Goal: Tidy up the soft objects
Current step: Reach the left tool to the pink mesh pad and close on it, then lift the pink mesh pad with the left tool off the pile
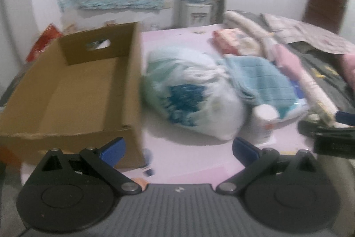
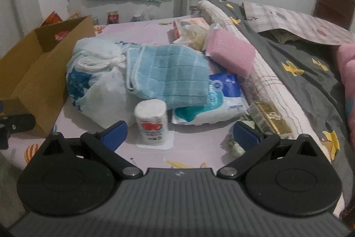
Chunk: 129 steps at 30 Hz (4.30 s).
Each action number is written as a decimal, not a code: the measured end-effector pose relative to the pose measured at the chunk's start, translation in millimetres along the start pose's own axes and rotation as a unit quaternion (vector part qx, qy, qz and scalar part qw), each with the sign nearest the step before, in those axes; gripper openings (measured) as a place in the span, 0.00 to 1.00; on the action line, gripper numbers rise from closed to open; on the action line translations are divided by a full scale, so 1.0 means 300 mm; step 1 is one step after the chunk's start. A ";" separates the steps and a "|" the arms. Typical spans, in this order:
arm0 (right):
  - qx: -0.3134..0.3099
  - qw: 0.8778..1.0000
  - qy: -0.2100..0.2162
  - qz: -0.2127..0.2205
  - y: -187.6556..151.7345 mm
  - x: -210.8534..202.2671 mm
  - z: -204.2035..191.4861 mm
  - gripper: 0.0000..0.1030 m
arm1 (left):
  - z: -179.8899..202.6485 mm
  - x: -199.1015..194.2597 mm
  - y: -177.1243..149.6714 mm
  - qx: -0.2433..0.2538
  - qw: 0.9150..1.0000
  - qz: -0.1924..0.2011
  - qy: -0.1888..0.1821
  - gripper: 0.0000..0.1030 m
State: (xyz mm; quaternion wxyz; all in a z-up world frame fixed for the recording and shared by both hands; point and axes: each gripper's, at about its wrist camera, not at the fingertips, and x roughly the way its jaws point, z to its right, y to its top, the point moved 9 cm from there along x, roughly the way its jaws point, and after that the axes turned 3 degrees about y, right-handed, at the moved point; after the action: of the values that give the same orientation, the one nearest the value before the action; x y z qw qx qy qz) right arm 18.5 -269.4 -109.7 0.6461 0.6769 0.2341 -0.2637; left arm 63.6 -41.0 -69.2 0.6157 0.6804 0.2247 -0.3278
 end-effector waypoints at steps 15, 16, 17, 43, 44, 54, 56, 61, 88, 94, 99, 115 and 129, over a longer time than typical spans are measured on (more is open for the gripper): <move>0.102 0.993 0.039 0.048 0.036 0.064 0.276 0.99 | 0.378 0.114 0.016 0.092 0.987 0.023 -0.129 0.94; 0.109 0.992 0.041 0.054 0.056 0.070 0.296 0.99 | 0.392 0.123 0.030 0.096 0.986 0.023 -0.131 0.93; 0.118 0.990 0.046 0.061 0.085 0.081 0.321 0.99 | 0.402 0.130 0.049 0.099 0.986 0.025 -0.132 0.93; 0.173 0.962 0.193 -0.084 0.564 0.768 0.650 0.68 | 0.844 0.543 0.390 0.112 0.965 -0.062 -0.228 0.51; 0.181 0.959 0.202 -0.084 0.559 0.755 0.654 0.66 | 0.849 0.555 0.389 0.110 0.965 -0.066 -0.228 0.50; 0.240 0.929 0.272 -0.079 0.456 0.598 0.652 0.62 | 0.846 0.571 0.410 0.109 0.969 -0.054 -0.216 0.54; 0.258 0.918 0.293 -0.065 0.450 0.573 0.656 0.61 | 0.851 0.570 0.415 0.114 0.969 -0.051 -0.213 0.56; 0.303 0.888 0.346 -0.032 0.470 0.503 0.666 0.51 | 0.849 0.566 0.429 0.107 0.972 -0.042 -0.206 0.61; 0.334 0.853 0.397 -0.049 0.173 0.326 0.312 0.51 | 0.513 0.308 0.249 0.051 0.975 -0.052 -0.212 0.68; 0.375 0.830 0.410 -0.052 0.155 0.374 0.301 0.51 | 0.574 0.264 0.270 0.076 0.968 -0.028 -0.238 0.68; 0.408 0.829 0.381 -0.040 0.152 0.400 0.349 0.50 | 0.657 0.284 0.259 0.132 0.966 -0.019 -0.222 0.68; 0.397 0.828 0.395 0.009 0.184 0.311 0.377 0.31 | 0.652 0.219 0.235 0.132 0.959 -0.027 -0.248 0.73; 0.154 0.924 0.343 0.068 0.197 0.070 0.120 0.31 | 0.427 0.125 0.324 -0.069 0.946 -0.066 -0.310 0.95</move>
State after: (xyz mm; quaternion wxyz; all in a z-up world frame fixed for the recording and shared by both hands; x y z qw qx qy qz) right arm 71.1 -309.1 -80.1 0.4304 0.8314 0.3515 -0.0032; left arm 136.5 -184.6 -32.6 0.6777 0.4848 0.0894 -0.5456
